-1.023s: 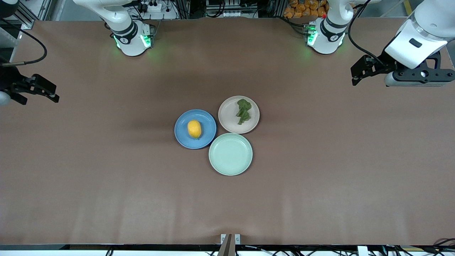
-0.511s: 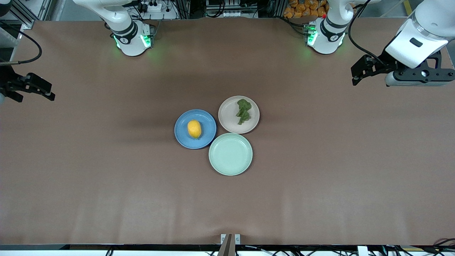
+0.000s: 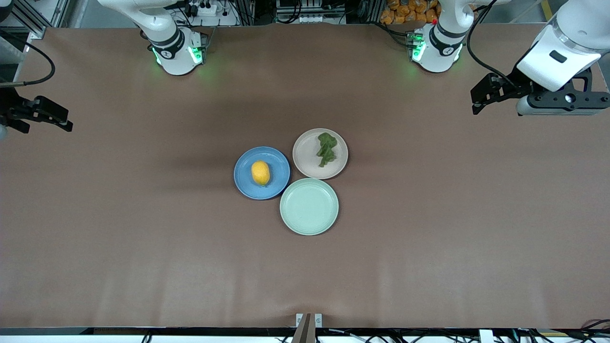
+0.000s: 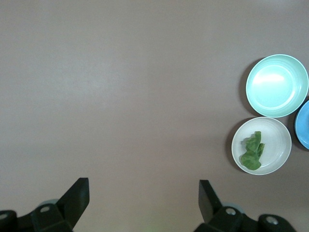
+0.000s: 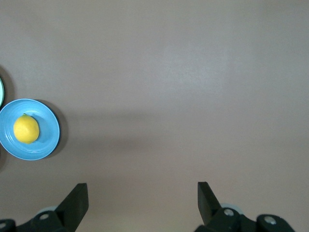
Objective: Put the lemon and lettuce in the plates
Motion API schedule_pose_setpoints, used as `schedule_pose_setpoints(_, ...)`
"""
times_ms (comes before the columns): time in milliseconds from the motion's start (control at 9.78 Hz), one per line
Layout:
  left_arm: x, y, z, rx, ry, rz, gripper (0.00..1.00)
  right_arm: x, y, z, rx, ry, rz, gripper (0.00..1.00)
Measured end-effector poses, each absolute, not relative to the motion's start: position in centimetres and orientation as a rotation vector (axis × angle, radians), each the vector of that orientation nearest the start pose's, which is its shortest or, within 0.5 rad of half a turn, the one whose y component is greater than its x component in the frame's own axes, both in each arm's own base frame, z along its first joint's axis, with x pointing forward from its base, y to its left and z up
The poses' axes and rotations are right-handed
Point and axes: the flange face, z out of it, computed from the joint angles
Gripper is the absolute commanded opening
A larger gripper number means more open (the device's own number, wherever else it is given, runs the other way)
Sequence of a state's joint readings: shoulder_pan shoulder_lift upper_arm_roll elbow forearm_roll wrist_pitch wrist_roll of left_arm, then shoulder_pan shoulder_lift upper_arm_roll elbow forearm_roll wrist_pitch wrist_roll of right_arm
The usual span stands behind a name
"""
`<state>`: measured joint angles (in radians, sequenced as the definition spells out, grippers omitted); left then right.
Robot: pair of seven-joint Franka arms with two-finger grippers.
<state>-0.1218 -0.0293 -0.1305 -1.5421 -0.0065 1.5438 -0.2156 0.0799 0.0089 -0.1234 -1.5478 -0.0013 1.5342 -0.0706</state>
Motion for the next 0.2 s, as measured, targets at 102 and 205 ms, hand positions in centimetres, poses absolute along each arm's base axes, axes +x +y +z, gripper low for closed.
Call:
schedule_pose_setpoints(102, 52.55, -13.74, 65.16, -3.15, 0.058, -0.046, 1.0, 55.25, -2.39, 62.74, -3.143, -0.043, 0.05, 1.0)
schedule_pose_setpoints(205, 52.55, -13.74, 65.16, -3.151, 0.058, -0.046, 1.0, 55.26, -2.39, 62.81, -3.143, -0.043, 0.054, 1.0)
